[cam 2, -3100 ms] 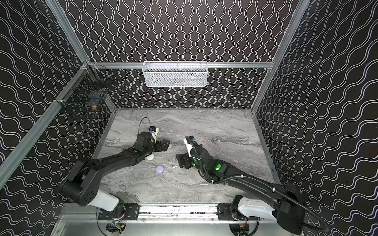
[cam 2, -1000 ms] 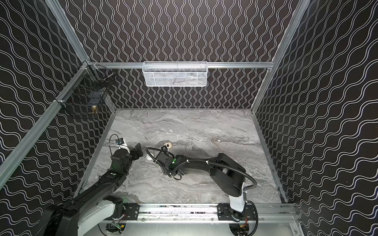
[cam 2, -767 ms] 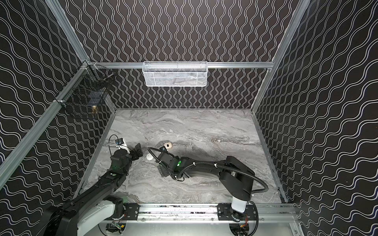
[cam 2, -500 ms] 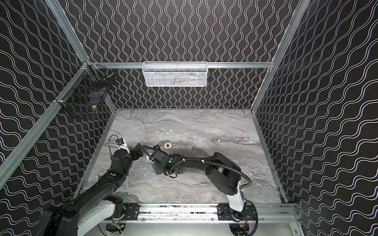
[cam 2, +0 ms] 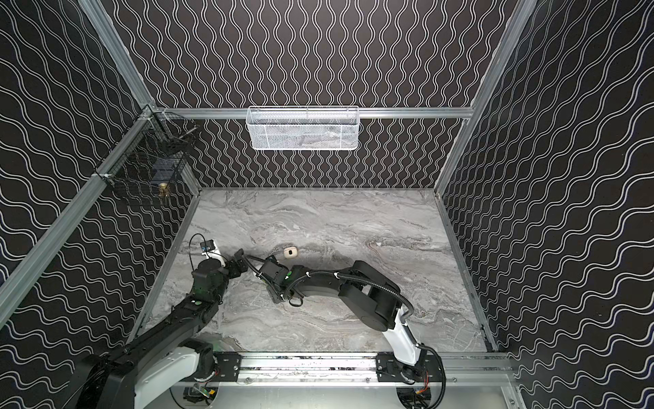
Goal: Insert the wireless bluetooth earbuds into the charging case
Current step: 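Lower the right gripper over the lilac round case and close on it, then lift the lilac case with the right gripper toward the left gripper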
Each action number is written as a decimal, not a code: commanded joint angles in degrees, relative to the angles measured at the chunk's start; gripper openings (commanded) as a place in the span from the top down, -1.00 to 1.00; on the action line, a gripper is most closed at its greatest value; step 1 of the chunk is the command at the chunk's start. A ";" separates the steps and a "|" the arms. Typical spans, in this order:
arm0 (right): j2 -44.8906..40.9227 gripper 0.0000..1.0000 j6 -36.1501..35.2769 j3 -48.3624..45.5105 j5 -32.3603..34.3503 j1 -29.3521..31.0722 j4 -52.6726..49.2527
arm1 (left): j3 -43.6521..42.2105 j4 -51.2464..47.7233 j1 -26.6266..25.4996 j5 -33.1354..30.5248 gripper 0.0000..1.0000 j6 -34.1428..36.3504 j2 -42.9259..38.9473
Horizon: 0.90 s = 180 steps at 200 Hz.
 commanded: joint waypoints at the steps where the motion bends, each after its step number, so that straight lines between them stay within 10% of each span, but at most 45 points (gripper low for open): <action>1: 0.51 -0.28 -0.18 0.54 0.22 0.02 -1.74 | 0.11 1.94 0.13 0.64 -0.97 -0.05 -0.23; 180: 1.24 0.02 0.34 -0.46 1.39 -0.09 -1.41 | -0.59 2.91 0.18 2.18 -0.97 -0.24 -0.62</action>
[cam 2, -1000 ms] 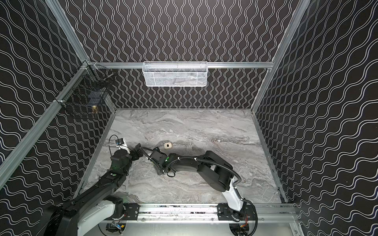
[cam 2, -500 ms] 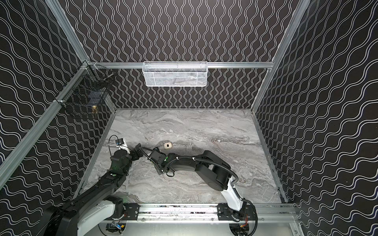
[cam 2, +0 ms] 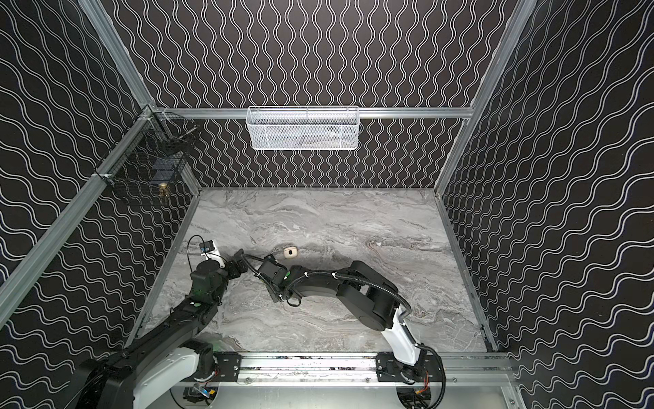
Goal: Insert the wireless bluetooth earbuds into the charging case
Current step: 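Lift the lilac case with the right gripper toward the left gripper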
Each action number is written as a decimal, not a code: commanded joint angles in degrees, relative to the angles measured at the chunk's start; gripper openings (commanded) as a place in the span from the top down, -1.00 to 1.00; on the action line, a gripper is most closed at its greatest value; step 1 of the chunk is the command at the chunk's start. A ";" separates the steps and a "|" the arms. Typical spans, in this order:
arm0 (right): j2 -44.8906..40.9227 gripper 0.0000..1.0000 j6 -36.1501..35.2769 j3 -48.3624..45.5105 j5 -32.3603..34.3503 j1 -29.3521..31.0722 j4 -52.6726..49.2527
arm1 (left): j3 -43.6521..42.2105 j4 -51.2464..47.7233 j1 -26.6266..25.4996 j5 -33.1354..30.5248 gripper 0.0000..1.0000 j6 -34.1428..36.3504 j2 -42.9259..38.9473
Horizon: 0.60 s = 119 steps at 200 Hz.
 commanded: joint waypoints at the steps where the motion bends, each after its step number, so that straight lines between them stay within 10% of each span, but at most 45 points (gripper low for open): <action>1: 0.23 0.03 0.06 -0.80 0.23 -0.08 -2.93 | 0.17 2.46 0.11 1.17 -0.97 -0.20 0.75; 45: -8.64 0.25 -8.94 -6.73 4.00 -0.88 4.76 | 3.34 0.55 0.20 8.43 -0.93 -0.38 0.20; 119: -34.63 0.49 -54.22 -32.78 1.33 -2.74 53.61 | 24.89 -21.50 0.19 35.25 -0.79 5.52 -4.11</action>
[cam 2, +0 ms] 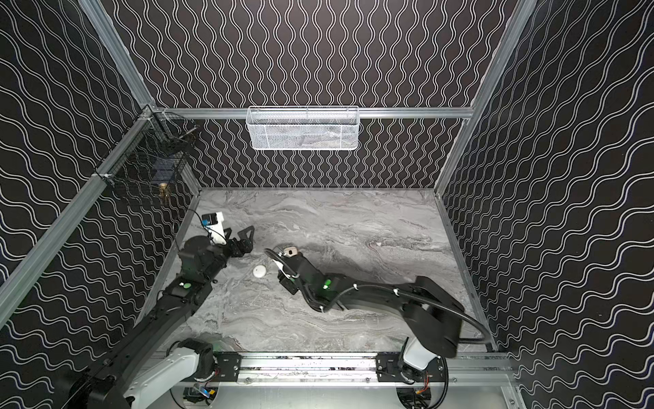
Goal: Insert the wireless bluetooth earbuds into the charging case
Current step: 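Lift the lilac case with the right gripper toward the left gripper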
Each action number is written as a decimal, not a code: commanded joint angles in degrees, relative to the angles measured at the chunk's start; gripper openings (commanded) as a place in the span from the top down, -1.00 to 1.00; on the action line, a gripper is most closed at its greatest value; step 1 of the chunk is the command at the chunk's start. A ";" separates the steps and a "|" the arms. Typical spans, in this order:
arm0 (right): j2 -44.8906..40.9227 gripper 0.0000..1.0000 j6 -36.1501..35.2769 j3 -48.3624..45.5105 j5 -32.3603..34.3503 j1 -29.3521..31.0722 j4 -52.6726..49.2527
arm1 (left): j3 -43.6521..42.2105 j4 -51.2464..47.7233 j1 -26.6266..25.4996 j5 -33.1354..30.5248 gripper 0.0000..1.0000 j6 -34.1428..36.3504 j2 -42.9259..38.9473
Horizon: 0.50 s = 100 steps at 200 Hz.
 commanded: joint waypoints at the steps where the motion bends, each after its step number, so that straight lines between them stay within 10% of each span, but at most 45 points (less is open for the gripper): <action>1: -3.56 0.50 -19.35 -4.08 -2.76 -1.24 21.42 | 3.76 -9.03 0.04 12.57 -0.79 3.53 -2.91; 57: -11.63 0.55 -35.02 -8.20 0.44 -0.01 27.15 | 0.65 4.51 0.09 42.82 -0.72 -1.75 -6.53; 100: -20.14 0.46 -39.31 -13.46 1.33 2.02 28.01 | 0.59 8.52 -0.09 47.17 -0.59 -3.55 -5.70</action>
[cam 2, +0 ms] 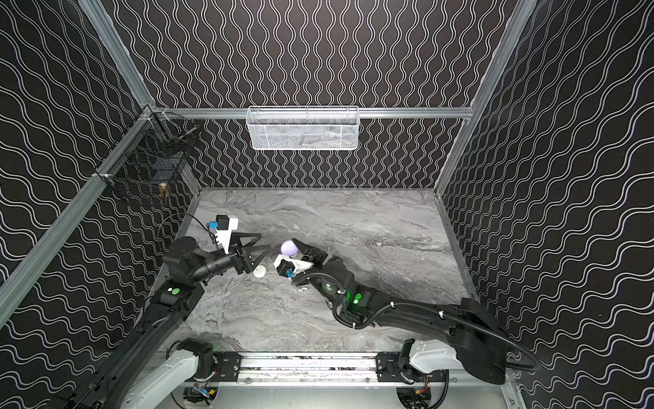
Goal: Insert the wireless bluetooth earbuds into the charging case
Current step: 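Lift the lilac case with the right gripper toward the left gripper, then close the left gripper on the lilac case held by the right gripper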
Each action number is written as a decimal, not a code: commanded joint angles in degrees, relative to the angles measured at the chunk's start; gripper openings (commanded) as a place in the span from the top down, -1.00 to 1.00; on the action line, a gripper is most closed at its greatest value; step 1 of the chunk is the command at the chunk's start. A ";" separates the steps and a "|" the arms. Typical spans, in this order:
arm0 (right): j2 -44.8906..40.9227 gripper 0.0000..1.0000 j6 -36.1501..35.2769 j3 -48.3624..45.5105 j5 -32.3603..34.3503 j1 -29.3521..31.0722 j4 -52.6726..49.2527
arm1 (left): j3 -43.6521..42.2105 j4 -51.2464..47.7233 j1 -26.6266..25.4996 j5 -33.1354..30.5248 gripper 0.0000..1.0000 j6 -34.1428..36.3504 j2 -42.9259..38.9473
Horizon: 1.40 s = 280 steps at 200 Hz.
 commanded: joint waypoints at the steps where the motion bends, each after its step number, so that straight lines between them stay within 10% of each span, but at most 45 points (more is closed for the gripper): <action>1: -2.83 0.46 -5.59 -1.62 1.14 1.28 4.20 | 0.18 5.68 -0.06 6.70 -0.59 -1.56 -0.45; 68: -3.23 0.47 -9.40 -0.55 5.73 4.90 4.48 | -2.52 16.30 -2.25 12.86 -0.46 -6.72 -2.26; 131: -4.85 0.43 -7.03 0.66 3.69 5.65 0.12 | 3.61 -4.78 -15.27 -0.56 -0.29 10.76 0.66; 280: -3.06 0.41 -6.83 1.02 4.43 5.77 3.03 | 4.97 -5.32 -16.40 -0.55 0.49 12.09 4.55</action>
